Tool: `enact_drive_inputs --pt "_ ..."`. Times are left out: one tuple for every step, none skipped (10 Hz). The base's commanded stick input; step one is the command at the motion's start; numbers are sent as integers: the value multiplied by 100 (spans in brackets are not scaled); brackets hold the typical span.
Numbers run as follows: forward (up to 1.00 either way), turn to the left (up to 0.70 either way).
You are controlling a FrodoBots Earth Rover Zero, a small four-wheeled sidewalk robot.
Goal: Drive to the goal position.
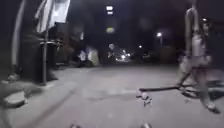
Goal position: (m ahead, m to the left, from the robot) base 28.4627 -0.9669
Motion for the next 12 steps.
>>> enact_drive_inputs --pt "70 0" --pt "70 0" --pt "70 0" --pt "70 0" --pt "70 0" --pt "70 0" --pt "70 0" --pt "70 0" --pt "70 0" --pt "70 0" --pt "70 0" --pt "70 0"
